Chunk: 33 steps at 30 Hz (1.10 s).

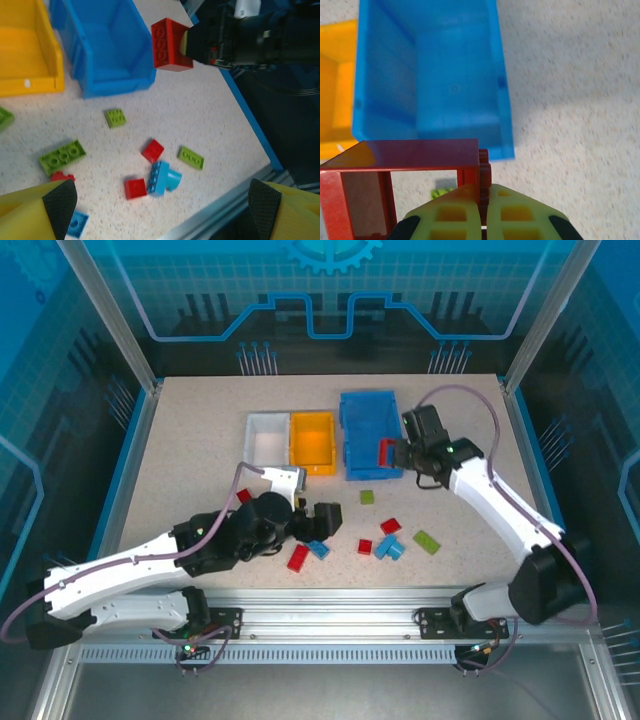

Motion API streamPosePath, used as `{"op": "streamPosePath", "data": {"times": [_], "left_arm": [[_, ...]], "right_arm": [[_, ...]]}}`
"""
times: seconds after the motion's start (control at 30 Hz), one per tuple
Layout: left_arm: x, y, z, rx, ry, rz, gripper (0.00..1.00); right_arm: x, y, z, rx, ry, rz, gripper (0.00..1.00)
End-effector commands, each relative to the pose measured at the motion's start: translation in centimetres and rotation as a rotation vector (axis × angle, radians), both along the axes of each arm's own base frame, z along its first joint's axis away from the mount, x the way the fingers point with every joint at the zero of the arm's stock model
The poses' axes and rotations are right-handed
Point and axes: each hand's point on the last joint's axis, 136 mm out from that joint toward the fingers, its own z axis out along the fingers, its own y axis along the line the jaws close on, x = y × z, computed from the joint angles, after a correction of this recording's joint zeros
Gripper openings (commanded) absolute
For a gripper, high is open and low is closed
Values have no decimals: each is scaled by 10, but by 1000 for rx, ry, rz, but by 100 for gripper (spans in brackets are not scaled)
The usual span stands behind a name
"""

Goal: Sort the legos into containers by color

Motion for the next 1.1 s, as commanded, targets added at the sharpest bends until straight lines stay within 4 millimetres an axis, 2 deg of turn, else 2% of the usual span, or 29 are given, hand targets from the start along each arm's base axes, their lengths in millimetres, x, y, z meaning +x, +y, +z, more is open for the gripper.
{"op": "streamPosePath", "data": {"times": [0.0, 0.17, 0.37, 0.5, 0.6, 0.7, 0.8, 0.93, 1.0, 1.07], "left_arm": [[17, 20, 0, 133, -26, 96, 93], [26, 26, -2, 162, -3, 143, 93], [27, 32, -19, 200, 39, 162, 93], [27, 35, -30, 216, 68, 170, 93], [28, 40, -38, 239, 89, 184, 93], [28, 44, -45, 257, 115, 193, 93], [28, 50, -49, 276, 132, 207, 93], [29, 71, -46, 306, 147, 249, 93], [32, 89, -48, 311, 179, 289, 93], [33, 114, -58, 308, 243, 360, 92]], "right_arm": [[21, 11, -30, -87, 96, 25, 3], [61, 30, -61, -127, 180, 29, 2], [76, 41, -101, -146, 266, 27, 6], [80, 45, -110, -157, 288, 33, 15], [80, 46, -105, -153, 283, 29, 27], [80, 48, -86, -147, 246, 31, 35], [80, 46, -56, -146, 194, 26, 36], [70, 48, 8, -134, 56, 39, 36], [59, 52, 41, -109, -27, 63, 37], [40, 65, 72, -69, -115, 122, 40]]}}
